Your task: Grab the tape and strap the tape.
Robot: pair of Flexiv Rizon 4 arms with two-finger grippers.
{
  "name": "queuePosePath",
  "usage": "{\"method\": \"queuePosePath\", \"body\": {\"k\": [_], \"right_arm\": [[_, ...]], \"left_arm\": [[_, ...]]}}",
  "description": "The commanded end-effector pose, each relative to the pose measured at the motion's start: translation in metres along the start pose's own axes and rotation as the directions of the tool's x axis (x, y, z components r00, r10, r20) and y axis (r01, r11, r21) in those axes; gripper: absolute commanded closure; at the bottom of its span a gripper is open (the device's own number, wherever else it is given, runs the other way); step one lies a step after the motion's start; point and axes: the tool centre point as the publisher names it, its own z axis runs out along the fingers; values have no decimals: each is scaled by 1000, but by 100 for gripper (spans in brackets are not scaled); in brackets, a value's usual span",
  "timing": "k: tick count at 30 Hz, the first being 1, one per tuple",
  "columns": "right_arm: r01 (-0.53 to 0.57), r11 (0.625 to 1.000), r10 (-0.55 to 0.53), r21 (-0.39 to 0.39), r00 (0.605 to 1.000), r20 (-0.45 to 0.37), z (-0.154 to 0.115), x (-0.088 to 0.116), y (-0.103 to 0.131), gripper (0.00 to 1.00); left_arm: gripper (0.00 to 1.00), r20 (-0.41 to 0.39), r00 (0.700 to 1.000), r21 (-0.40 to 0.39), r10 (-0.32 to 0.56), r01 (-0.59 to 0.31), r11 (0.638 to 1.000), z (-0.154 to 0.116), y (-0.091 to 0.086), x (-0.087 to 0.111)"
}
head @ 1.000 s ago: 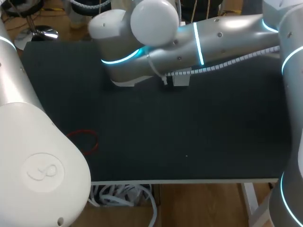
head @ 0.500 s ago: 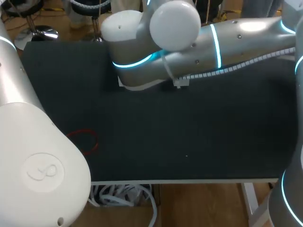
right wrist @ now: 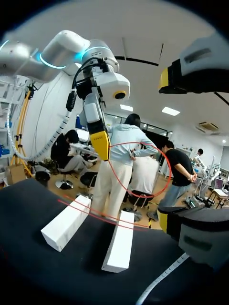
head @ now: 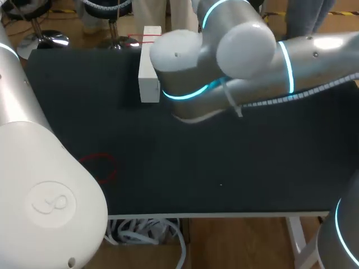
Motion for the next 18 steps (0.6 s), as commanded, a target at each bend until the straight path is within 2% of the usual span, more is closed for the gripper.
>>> {"method": "queuePosePath", "body": {"k": [1,16,18], "right_arm": [[4,990,-2,-139,1000,12,-2,3,-6,0],[4,990,-2,-139,1000,12,-2,3,-6,0],[4,990,-2,-139,1000,12,-2,3,-6,0]], "left_arm": [[100,-5,1000,-8,-2,2,1000,-1,-2,-2],[100,-5,1000,-8,-2,2,1000,-1,-2,-2],[100,-46,998,-19,-31,30,999,1,2,0]]}}
